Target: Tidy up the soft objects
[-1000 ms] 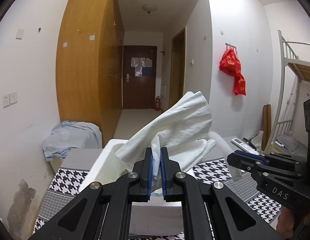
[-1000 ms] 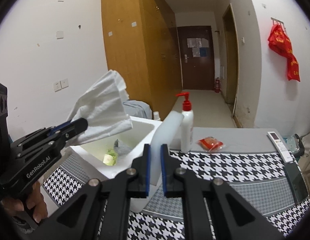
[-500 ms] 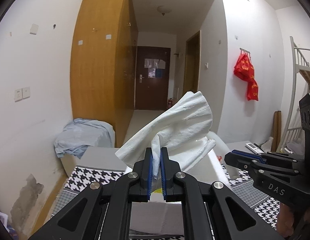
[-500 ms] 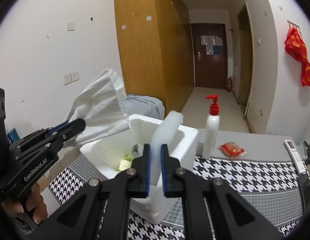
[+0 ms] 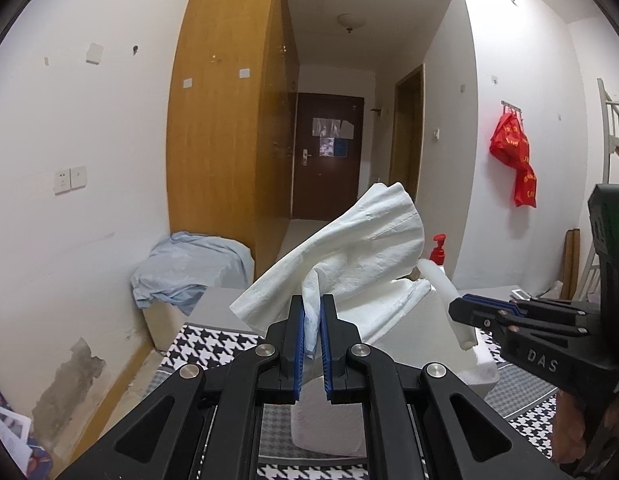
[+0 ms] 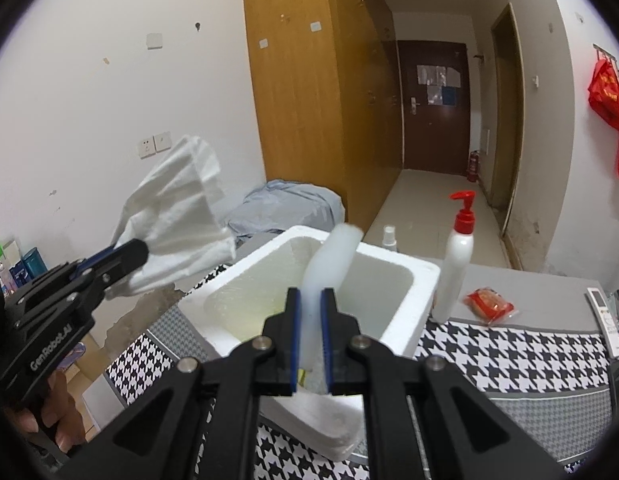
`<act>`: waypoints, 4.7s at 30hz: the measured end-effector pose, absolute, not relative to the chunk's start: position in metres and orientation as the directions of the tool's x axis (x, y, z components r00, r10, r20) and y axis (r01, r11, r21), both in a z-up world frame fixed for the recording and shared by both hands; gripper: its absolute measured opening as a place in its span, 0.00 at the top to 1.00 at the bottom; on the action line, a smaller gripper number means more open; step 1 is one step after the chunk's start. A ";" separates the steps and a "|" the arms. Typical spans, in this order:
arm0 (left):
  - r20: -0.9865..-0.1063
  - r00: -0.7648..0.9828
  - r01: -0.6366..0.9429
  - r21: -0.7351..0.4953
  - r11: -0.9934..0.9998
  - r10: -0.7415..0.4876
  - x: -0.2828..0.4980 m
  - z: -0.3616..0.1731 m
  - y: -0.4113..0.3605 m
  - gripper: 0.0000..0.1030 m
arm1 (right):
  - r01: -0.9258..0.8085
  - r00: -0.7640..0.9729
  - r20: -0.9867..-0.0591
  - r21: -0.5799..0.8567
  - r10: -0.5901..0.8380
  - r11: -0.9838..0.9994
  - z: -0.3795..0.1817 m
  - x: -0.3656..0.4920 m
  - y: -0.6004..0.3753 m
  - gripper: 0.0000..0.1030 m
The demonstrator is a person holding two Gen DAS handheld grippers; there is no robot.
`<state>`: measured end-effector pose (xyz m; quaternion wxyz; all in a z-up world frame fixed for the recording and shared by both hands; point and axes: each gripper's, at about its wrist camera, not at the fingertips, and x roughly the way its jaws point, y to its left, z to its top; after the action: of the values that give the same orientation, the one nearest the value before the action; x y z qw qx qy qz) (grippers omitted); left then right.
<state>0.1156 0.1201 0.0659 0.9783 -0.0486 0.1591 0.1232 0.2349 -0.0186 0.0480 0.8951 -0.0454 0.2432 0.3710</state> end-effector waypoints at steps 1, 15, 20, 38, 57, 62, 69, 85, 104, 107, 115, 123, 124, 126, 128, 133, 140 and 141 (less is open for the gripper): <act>-0.324 0.918 -0.258 -0.057 0.964 0.226 0.115 0.065 0.121 0.92 | -0.685 0.606 -0.471 0.100 0.641 0.721 0.048 0.236 -0.017 0.88; -0.320 0.914 -0.285 -0.074 0.956 0.248 0.105 0.064 0.136 0.92 | -0.698 0.565 -0.517 0.114 0.643 0.707 0.035 0.252 0.007 0.82; -0.321 0.914 -0.285 -0.075 0.956 0.247 0.106 0.064 0.137 0.92 | -0.698 0.574 -0.514 0.100 0.637 0.709 0.036 0.251 0.006 0.77; -0.350 0.913 -0.252 -0.076 0.965 0.211 0.129 0.060 0.129 0.92 | -0.679 0.604 -0.477 0.111 0.638 0.726 0.042 0.237 -0.018 0.03; -0.373 0.918 -0.172 -0.061 0.983 0.137 0.160 0.061 0.097 0.92 | -0.612 0.672 -0.440 0.121 0.595 0.781 0.045 0.243 -0.062 0.00; -0.384 0.918 -0.131 -0.062 0.990 0.097 0.170 0.060 0.085 0.92 | -0.596 0.687 -0.434 0.121 0.583 0.794 0.045 0.243 -0.073 0.00; -0.395 0.916 -0.105 -0.058 0.993 0.074 0.183 0.059 0.074 0.92 | -0.575 0.707 -0.431 0.111 0.561 0.810 0.043 0.244 -0.088 0.00; -0.427 0.897 -0.146 -0.035 0.989 0.117 0.206 0.051 0.075 0.28 | -0.535 0.722 -0.447 0.126 0.529 0.836 0.032 0.254 -0.107 0.00; -0.366 0.925 -0.133 -0.057 0.989 0.103 0.185 0.058 0.066 0.01 | -0.515 0.733 -0.451 0.121 0.510 0.848 0.031 0.251 -0.112 0.00; -0.362 0.926 -0.138 -0.064 0.988 0.106 0.177 0.061 0.062 0.01 | -0.513 0.735 -0.448 0.122 0.509 0.849 0.032 0.247 -0.115 0.00; -0.345 0.932 -0.139 -0.052 0.989 0.113 0.149 0.068 0.046 0.01 | -0.516 0.748 -0.421 0.115 0.512 0.849 0.039 0.225 -0.128 0.00; -0.318 0.941 -0.130 -0.029 0.991 0.114 0.118 0.072 0.031 0.01 | -0.504 0.777 -0.381 0.102 0.501 0.858 0.042 0.198 -0.145 0.00; -0.316 0.942 -0.129 -0.028 0.991 0.114 0.115 0.072 0.029 0.01 | -0.503 0.778 -0.377 0.104 0.502 0.858 0.042 0.196 -0.147 0.00; -0.307 0.945 -0.127 -0.031 0.991 0.111 0.110 0.072 0.027 0.01 | -0.499 0.784 -0.365 0.112 0.502 0.859 0.041 0.190 -0.153 0.00; -0.298 0.948 -0.133 -0.039 0.990 0.115 0.105 0.072 0.026 0.01 | -0.499 0.785 -0.356 0.121 0.507 0.858 0.040 0.184 -0.158 0.00; -0.295 0.950 -0.130 -0.068 0.989 0.104 0.098 0.065 0.019 0.01 | -0.500 0.802 -0.319 0.104 0.505 0.859 0.037 0.168 -0.168 0.00; -0.266 0.960 -0.115 -0.093 0.989 0.087 0.079 0.052 0.014 0.01 | -0.501 0.818 -0.275 0.091 0.506 0.860 0.025 0.151 -0.178 0.00; -0.258 0.962 -0.118 -0.098 0.988 0.089 0.076 0.049 0.012 0.01 | -0.509 0.816 -0.268 0.087 0.512 0.857 0.024 0.148 -0.179 0.00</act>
<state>0.0765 0.0120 0.0489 0.9889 -0.0563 0.1274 0.0524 0.1484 -0.1788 0.0237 0.9529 0.0057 0.1423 0.2677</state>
